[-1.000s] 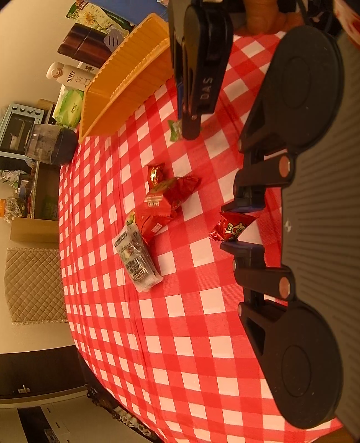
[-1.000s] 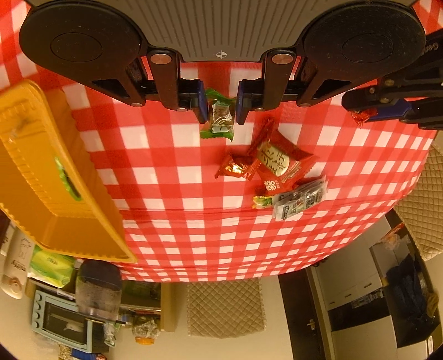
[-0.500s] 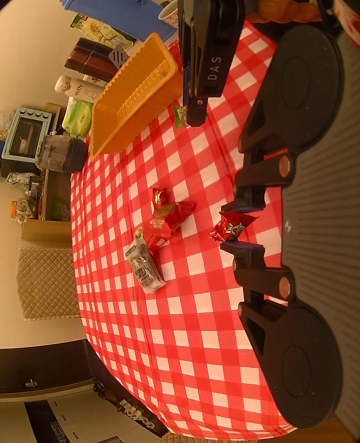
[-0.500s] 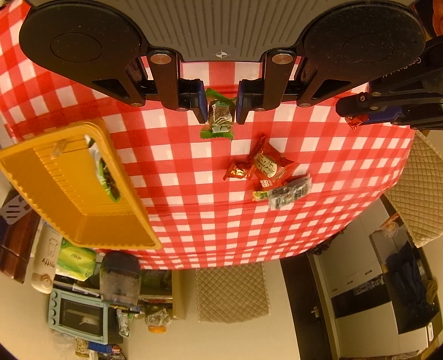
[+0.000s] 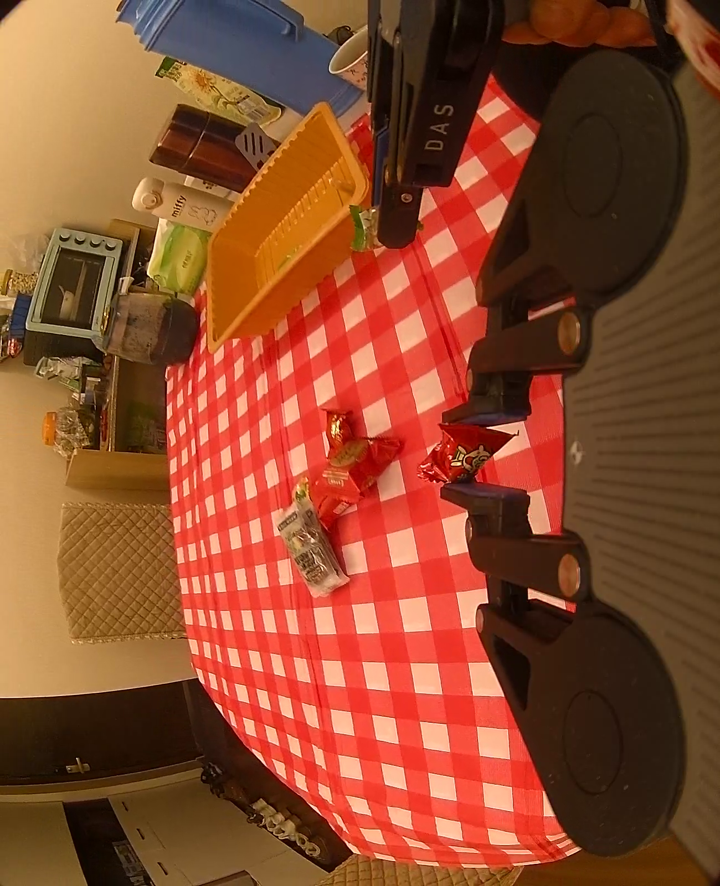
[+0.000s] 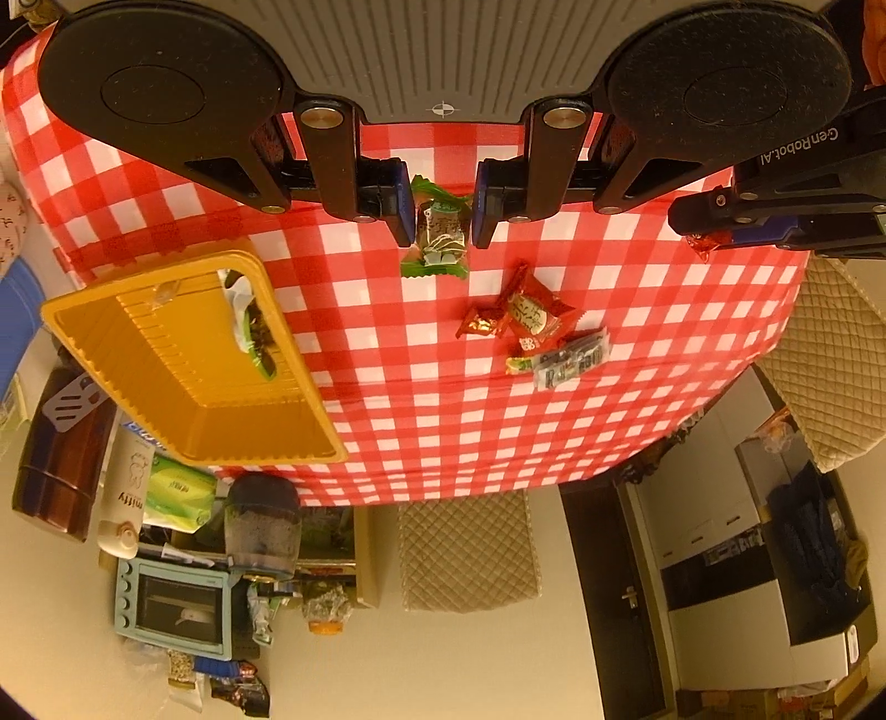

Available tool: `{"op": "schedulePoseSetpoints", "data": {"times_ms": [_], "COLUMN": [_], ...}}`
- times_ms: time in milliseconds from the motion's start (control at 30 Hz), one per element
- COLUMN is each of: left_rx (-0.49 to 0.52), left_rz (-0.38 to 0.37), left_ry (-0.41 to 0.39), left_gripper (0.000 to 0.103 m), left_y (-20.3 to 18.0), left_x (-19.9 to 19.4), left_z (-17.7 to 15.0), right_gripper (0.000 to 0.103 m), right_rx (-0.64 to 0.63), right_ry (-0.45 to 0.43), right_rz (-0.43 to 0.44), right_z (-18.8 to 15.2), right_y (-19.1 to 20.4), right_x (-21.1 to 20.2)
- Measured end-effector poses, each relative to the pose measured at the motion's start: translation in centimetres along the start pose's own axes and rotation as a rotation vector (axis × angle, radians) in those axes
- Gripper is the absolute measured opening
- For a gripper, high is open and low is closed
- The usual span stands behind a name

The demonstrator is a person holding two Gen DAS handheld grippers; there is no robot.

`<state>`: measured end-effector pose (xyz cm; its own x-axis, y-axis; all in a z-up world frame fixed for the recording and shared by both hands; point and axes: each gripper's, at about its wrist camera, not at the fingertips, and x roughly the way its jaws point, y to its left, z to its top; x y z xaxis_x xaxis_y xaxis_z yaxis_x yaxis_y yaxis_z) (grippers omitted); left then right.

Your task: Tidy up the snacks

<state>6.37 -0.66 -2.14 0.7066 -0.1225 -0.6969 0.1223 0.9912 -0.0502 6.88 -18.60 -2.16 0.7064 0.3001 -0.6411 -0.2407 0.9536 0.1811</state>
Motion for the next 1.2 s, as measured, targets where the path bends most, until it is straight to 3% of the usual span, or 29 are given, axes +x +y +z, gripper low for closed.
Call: {"op": "schedulePoseSetpoints", "data": {"times_ms": [567,1200], "left_rx": [0.022,0.077], "left_rz": [-0.034,-0.159], "left_ry": [-0.013,-0.019], "left_gripper": [0.018,0.018], "left_y": [-2.5,-8.7], "left_x": [-0.5,1.7], "left_z": [0.9,4.1], "right_gripper": [0.022,0.022], "right_rx": [0.036,0.126], "right_ry": [-0.033,-0.065], "right_rz": [-0.033,-0.144], "right_z": [0.2,1.2], "right_y": [-2.4,-9.0], "right_x": [-2.2,-4.2]}}
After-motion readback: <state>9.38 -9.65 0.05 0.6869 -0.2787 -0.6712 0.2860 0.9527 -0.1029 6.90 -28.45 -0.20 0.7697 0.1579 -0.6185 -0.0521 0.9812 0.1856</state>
